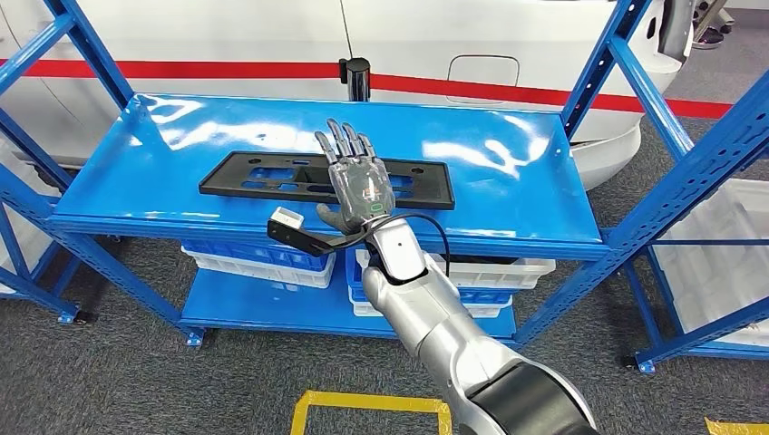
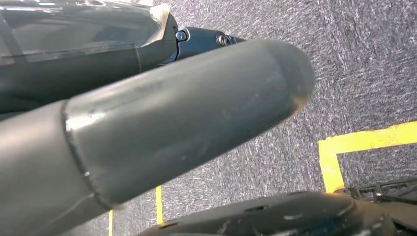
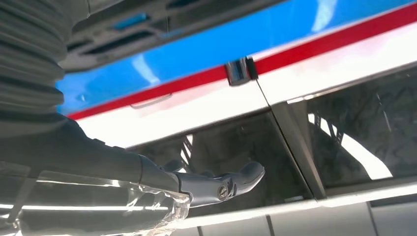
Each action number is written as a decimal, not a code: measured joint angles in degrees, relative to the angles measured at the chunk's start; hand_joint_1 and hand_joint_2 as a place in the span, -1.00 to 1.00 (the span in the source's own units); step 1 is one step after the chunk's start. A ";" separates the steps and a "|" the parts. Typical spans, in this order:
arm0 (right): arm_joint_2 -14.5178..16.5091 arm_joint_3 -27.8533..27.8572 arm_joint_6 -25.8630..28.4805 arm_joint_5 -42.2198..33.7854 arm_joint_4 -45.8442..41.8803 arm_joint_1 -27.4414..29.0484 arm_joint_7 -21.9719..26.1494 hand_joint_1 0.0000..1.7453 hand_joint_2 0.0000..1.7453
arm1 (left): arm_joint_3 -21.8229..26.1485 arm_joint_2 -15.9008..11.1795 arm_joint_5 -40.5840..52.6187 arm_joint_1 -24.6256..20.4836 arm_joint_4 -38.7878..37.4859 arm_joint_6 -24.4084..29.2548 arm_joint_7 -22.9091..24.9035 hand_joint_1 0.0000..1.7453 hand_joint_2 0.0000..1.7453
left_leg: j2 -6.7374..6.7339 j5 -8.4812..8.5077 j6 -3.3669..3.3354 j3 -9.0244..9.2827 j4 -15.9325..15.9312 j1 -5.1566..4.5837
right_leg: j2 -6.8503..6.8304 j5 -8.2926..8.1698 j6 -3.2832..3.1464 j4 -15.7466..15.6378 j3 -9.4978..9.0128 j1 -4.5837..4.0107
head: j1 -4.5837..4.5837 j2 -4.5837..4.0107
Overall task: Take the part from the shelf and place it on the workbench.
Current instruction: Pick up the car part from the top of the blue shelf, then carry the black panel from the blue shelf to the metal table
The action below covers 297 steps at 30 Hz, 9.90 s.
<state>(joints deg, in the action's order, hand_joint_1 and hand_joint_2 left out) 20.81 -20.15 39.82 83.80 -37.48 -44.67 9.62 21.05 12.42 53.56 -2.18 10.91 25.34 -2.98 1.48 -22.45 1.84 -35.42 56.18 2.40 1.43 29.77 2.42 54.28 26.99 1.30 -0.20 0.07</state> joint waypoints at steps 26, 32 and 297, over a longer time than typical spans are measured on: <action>0.35 0.83 0.00 -1.12 0.74 7.37 0.42 -1.00 1.00 | 2.62 0.93 0.04 0.06 0.00 1.16 3.40 -1.00 -1.00 | 0.00 -0.01 -0.01 0.02 0.00 0.00 | 0.00 0.00 0.00 0.00 0.00 0.00 | 0.00 0.00; 0.62 -4.58 0.00 -4.73 -0.73 7.22 -2.68 -1.00 1.00 | 3.30 1.01 0.04 0.05 0.00 1.60 4.80 -1.00 -1.00 | -0.01 -0.01 -0.01 0.02 -0.01 0.00 | 0.00 0.00 0.00 0.00 0.00 0.00 | 0.00 -0.01; -43.66 15.17 -40.01 -79.06 -67.83 46.06 20.16 1.00 1.00 | 17.57 4.10 8.25 -0.64 0.31 -0.89 6.45 -1.00 -1.00 | 0.17 -1.03 -2.00 0.44 0.38 -0.64 | -0.14 0.25 1.30 -0.85 -0.89 1.55 | -0.24 -0.01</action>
<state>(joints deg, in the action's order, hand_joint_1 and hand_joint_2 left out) -22.85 -4.98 -0.19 4.75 -105.31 1.39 29.78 38.62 16.52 61.81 -2.83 11.21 24.45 3.47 1.65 -23.47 -0.15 -34.98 56.56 1.77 1.29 30.02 3.71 53.42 26.10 2.85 -0.44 0.06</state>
